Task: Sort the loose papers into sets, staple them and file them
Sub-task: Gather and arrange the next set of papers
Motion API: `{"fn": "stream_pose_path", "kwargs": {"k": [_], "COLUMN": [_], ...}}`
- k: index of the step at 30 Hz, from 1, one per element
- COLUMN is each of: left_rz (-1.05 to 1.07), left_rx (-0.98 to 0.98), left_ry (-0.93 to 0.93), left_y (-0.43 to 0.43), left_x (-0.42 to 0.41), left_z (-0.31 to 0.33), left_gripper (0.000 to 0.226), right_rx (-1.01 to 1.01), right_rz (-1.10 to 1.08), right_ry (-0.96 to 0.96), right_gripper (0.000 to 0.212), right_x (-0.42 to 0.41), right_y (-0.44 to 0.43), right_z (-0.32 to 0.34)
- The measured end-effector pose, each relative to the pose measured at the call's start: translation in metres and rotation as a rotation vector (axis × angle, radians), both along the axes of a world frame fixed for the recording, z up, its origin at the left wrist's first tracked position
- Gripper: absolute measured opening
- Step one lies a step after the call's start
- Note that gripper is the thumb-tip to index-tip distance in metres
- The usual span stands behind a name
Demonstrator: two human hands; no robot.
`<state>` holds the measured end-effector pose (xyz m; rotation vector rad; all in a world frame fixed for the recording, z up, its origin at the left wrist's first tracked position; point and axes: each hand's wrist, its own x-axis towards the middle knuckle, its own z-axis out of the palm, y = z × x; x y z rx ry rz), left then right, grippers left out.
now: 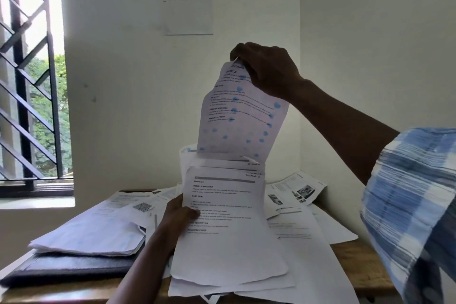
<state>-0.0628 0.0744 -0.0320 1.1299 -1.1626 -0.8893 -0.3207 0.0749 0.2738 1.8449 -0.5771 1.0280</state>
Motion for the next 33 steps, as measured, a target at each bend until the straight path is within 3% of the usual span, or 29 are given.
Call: {"fn": "stream_pose_path", "kwargs": {"k": [23, 29, 33], "left_rz": [-0.007, -0.013, -0.016], "left_rx": [0.012, 0.001, -0.016], "left_ry": [0.003, 0.016, -0.008], "left_y": [-0.004, -0.003, -0.005], "left_x": [0.0, -0.001, -0.001], "left_z": [-0.003, -0.002, -0.003], "left_gripper": [0.041, 0.064, 0.053], "right_rx": [-0.036, -0.086, -0.057], "right_rz": [0.079, 0.111, 0.097], "right_ry": [-0.063, -0.139, -0.104], "right_gripper": [0.032, 0.032, 0.034], "right_x": [-0.02, -0.026, -0.028], "right_y": [0.017, 0.018, 0.02], "right_z": [-0.007, -0.003, -0.002]}}
